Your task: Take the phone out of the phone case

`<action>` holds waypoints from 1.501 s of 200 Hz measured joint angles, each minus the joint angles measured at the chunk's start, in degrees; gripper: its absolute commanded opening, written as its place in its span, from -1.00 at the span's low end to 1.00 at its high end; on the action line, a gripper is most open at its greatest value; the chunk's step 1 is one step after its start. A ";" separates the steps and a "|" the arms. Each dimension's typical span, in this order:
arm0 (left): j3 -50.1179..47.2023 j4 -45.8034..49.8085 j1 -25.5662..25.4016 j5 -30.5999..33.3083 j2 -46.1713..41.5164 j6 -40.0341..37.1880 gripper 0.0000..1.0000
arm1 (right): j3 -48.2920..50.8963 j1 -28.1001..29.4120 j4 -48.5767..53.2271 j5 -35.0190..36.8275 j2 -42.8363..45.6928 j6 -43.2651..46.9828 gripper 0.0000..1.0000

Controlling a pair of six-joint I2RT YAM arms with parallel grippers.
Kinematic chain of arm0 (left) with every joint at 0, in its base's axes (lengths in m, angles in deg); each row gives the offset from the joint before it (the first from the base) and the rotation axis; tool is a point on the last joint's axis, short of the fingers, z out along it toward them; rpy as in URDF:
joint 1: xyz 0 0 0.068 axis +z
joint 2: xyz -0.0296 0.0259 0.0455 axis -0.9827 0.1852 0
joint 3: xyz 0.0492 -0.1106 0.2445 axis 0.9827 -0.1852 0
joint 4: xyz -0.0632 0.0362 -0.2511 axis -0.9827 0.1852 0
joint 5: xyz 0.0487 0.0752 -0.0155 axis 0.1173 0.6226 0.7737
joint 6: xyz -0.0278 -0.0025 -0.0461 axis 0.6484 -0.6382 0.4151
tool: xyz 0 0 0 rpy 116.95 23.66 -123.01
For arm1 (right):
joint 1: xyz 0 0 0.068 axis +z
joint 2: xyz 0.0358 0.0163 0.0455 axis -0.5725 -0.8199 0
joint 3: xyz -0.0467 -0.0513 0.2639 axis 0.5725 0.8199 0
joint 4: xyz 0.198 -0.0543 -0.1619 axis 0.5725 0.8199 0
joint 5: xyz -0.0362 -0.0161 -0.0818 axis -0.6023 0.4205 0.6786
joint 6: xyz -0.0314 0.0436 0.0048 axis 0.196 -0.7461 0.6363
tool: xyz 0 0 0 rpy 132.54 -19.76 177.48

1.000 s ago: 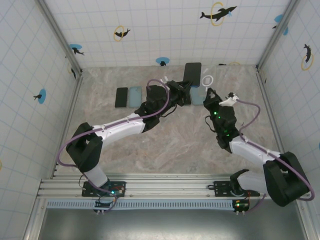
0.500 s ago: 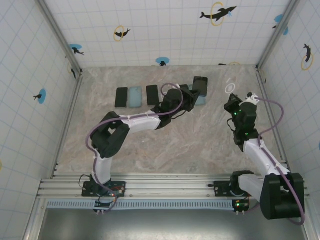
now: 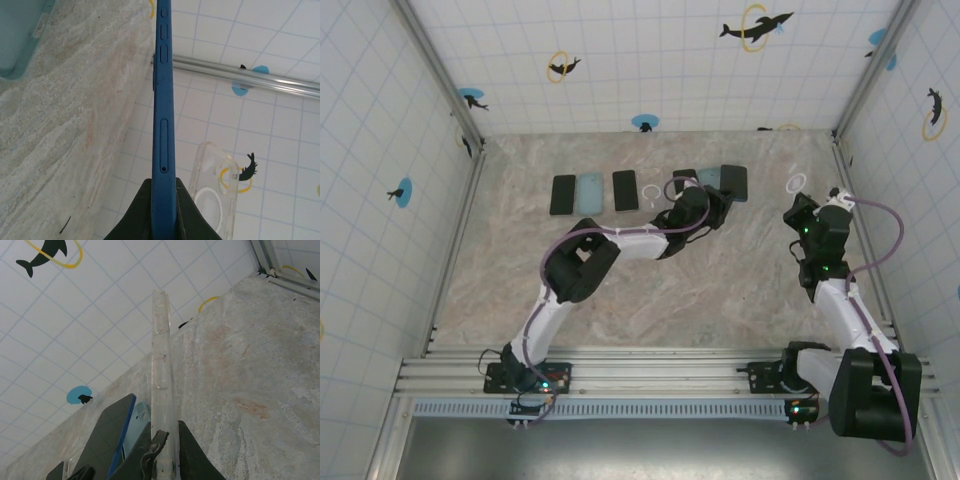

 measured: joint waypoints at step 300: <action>35.32 11.65 -0.87 2.40 27.39 0.61 -0.68 | 0.02 -3.85 -0.66 -2.95 -7.93 0.33 -0.86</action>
